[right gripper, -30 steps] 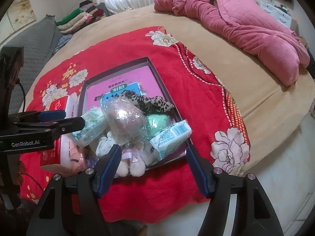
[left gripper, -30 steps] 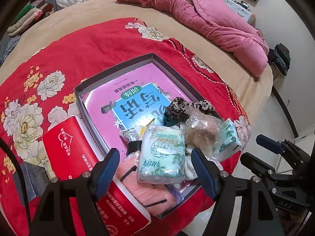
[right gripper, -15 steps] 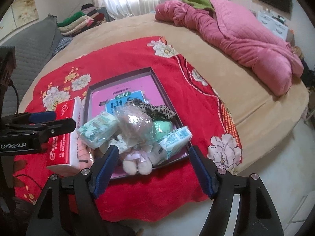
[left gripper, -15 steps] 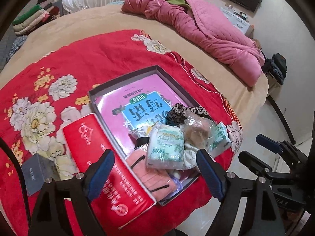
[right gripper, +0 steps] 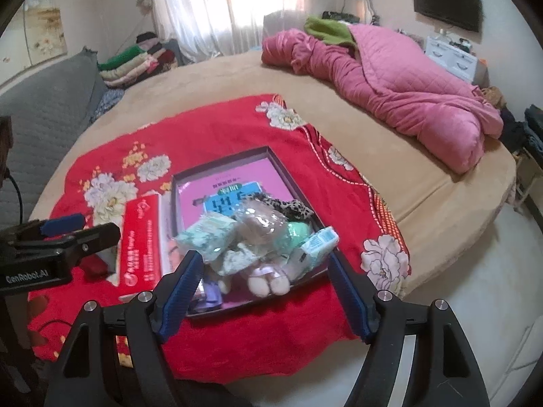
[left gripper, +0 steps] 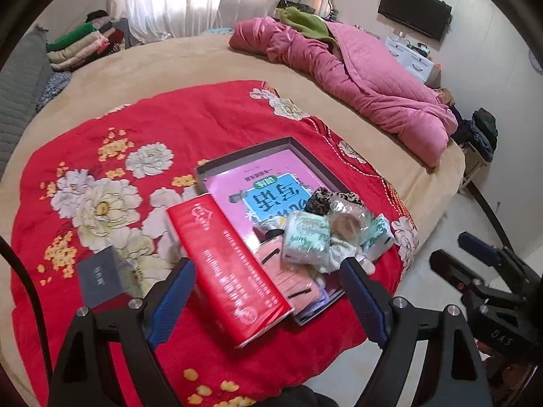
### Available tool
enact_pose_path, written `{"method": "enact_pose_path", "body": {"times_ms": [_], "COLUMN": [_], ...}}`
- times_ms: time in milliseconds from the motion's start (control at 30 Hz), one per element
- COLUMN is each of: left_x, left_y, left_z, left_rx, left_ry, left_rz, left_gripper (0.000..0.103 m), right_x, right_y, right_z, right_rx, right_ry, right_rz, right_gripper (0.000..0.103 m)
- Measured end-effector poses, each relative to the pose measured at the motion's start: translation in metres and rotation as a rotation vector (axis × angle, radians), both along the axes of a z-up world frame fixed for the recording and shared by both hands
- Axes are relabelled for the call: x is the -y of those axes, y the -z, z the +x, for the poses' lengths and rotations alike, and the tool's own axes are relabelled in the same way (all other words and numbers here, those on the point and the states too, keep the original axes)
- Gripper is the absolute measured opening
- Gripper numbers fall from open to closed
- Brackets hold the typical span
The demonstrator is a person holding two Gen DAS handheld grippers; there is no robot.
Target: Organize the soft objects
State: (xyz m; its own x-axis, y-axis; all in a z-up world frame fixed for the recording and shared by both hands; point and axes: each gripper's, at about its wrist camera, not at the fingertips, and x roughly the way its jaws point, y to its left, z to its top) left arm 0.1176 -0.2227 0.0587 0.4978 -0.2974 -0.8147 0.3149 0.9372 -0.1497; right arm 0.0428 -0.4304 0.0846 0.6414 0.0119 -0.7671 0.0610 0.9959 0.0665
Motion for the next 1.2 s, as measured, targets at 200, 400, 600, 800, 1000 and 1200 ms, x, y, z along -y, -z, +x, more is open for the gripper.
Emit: {"method": "enact_pose_path", "body": {"times_ms": [200,400,600,800,1000,1200], "left_x": [-0.016,-0.026,-0.04,-0.046,-0.055,-0.065], "left_y": [-0.006,-0.003,0.002,0.012,0.022,0.03], "left_z": [-0.025,-0.052,-0.071,-0.088,-0.103,-0.113], "left_rx": [0.024,0.035,0.043,0.043,0.04,0.031], "left_ry": [-0.009,-0.002,-0.022,-0.016,-0.019,-0.041], "left_rz": [0.013,0.036,0.034,0.047,0.053,0.05], "left_gripper": [0.087,0.087,0.087,0.087,0.087,0.087], "right_x": [-0.012,-0.03,-0.054,-0.07,-0.081,-0.088], "right_y": [-0.01,-0.001,0.009,0.022,0.034,0.035], "right_z": [-0.025,-0.049,-0.073,-0.092,-0.104,-0.112], "right_rx": [0.025,0.013,0.018,0.005,-0.033,-0.032], "right_ry": [0.048,0.073,0.087,0.095,0.076,0.069], "right_rz": [0.025,-0.002,-0.025,-0.01,0.008,0.007], "right_gripper": [0.078,0.078,0.078,0.079,0.079,0.079]}}
